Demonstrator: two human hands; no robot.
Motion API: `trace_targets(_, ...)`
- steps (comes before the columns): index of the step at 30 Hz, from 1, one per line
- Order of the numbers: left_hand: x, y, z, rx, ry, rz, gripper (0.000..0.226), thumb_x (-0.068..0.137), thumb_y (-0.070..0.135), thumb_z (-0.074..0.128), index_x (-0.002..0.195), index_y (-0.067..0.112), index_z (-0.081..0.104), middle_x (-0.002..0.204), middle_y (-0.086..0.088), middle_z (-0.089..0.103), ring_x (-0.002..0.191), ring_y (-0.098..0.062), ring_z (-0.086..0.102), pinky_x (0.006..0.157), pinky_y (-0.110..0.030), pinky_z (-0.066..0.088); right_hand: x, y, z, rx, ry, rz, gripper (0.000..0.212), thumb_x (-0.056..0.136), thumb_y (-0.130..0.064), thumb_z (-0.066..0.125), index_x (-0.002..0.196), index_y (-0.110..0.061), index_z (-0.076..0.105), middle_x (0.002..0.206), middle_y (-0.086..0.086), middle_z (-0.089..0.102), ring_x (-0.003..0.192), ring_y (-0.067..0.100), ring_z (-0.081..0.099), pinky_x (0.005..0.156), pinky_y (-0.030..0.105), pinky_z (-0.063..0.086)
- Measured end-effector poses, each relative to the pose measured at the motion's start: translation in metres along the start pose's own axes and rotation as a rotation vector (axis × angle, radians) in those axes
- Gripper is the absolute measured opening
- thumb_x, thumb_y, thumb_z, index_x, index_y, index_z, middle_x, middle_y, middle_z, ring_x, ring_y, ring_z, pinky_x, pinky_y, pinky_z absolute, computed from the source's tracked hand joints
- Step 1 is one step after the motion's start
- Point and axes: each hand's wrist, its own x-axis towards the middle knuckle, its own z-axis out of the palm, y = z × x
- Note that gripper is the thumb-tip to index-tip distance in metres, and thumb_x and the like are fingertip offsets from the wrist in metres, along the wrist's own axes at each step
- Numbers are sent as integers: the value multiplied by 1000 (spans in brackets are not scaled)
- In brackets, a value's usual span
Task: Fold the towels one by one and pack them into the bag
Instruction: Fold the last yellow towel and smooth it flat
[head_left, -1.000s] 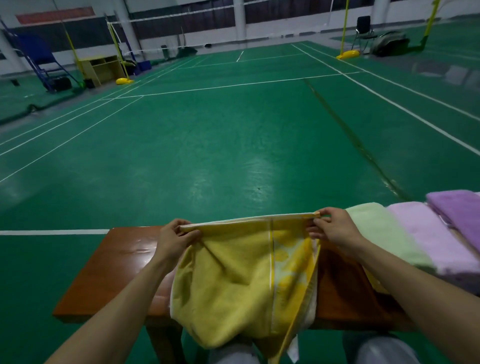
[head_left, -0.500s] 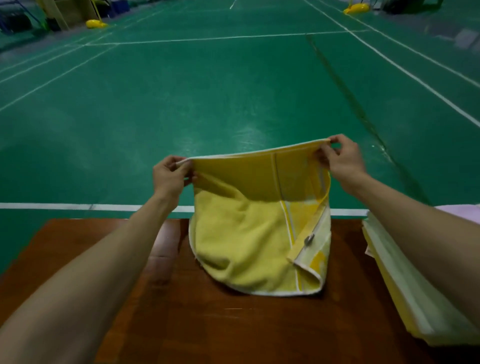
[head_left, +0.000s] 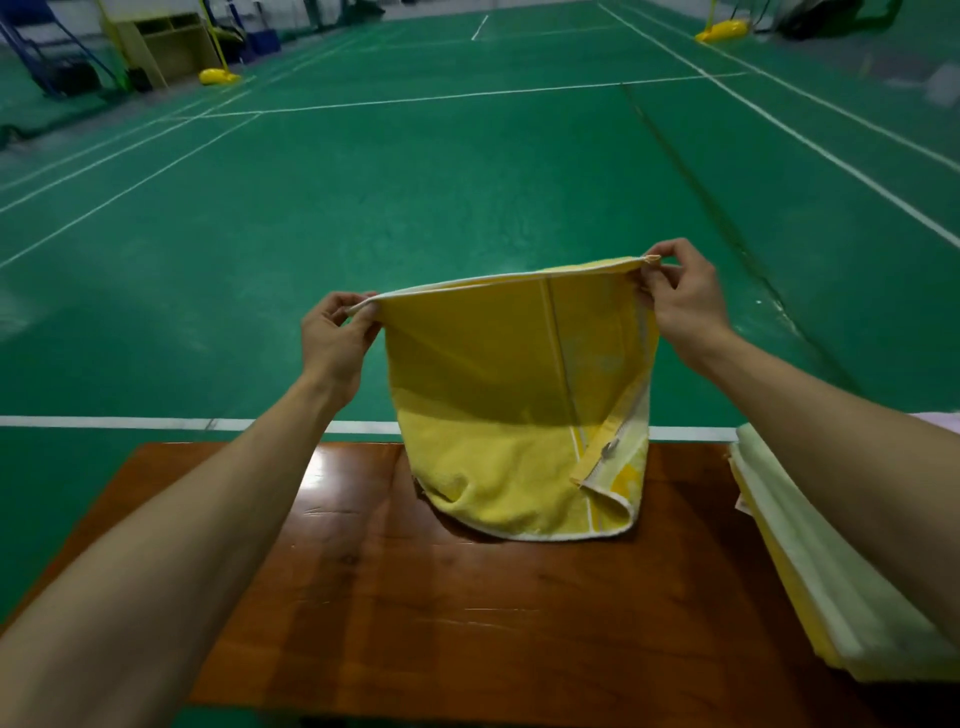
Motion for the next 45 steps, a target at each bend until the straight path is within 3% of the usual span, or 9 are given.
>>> trace_targets(6, 2, -16, -10, 23, 12, -18, 17, 90, -5, 59, 81, 10, 58, 98, -11, 65, 89, -17, 66, 78, -23, 56, -12, 10, 11, 76, -26, 95, 24, 100, -8, 53, 83, -25, 51, 78, 4, 62, 79, 22, 59, 83, 48, 52)
trace_targets(13, 5, -70, -15, 139, 44, -87, 18, 88, -4, 62, 80, 12, 60, 91, -9, 66, 84, -18, 64, 79, -25, 54, -15, 49, 25, 39, -62, 221, 10, 100, -5, 52, 96, -14, 53, 97, 17, 63, 90, 27, 62, 90, 50, 52)
trace_targets(16, 9, -84, -15, 177, 53, -118, 18, 88, -3, 63, 80, 12, 59, 87, -8, 64, 80, -15, 63, 78, -22, 54, -8, 70, 28, -20, -64, 256, 20, 98, -11, 55, 84, -24, 55, 103, 21, 66, 97, 36, 66, 90, 55, 54)
trace_targets(22, 2, -95, -19, 309, 12, -88, 22, 89, -3, 62, 75, 13, 57, 77, -5, 59, 72, -11, 59, 67, -13, 53, -14, 84, 21, -53, -23, 302, 20, 97, -16, 59, 79, -25, 55, 83, 6, 66, 92, 32, 69, 87, 55, 56)
trace_targets(27, -17, -64, -36, 563, -134, 46, 22, 87, 1, 66, 72, 15, 59, 68, -7, 60, 54, -3, 60, 58, -15, 54, -36, 67, -4, -139, -53, 240, 18, 95, -16, 62, 79, -21, 55, 76, 7, 68, 80, 30, 71, 82, 53, 58)
trace_targets(31, -44, -34, -56, 767, -227, 149, 25, 86, 8, 69, 69, 23, 58, 59, -6, 59, 43, -2, 53, 46, -18, 44, -69, 42, -31, -345, -123, 75, 14, 94, -19, 64, 85, -11, 57, 76, 10, 67, 66, 21, 65, 69, 30, 58)
trace_targets(34, -67, -17, -69, 891, -264, 219, 27, 87, 17, 70, 66, 27, 54, 58, -9, 56, 50, -18, 49, 50, -28, 40, -96, 33, -48, -448, -168, -3, 17, 93, -26, 66, 83, -15, 57, 81, 13, 70, 76, 31, 67, 72, 46, 55)
trace_targets(38, -107, -1, -80, 906, -339, 245, 31, 83, 12, 74, 70, 33, 54, 58, 7, 58, 52, -6, 51, 56, -23, 43, -135, 22, -66, -454, -189, -68, 19, 92, -29, 66, 80, -18, 57, 75, 10, 68, 71, 30, 65, 68, 45, 51)
trace_targets(45, -161, 10, -107, 787, -316, 198, 37, 74, -9, 74, 74, 27, 66, 65, 20, 65, 57, 3, 54, 56, -13, 44, -187, 16, -90, -473, -173, -181, 18, 89, -24, 70, 79, -17, 58, 66, -3, 57, 60, 14, 50, 54, 17, 34)
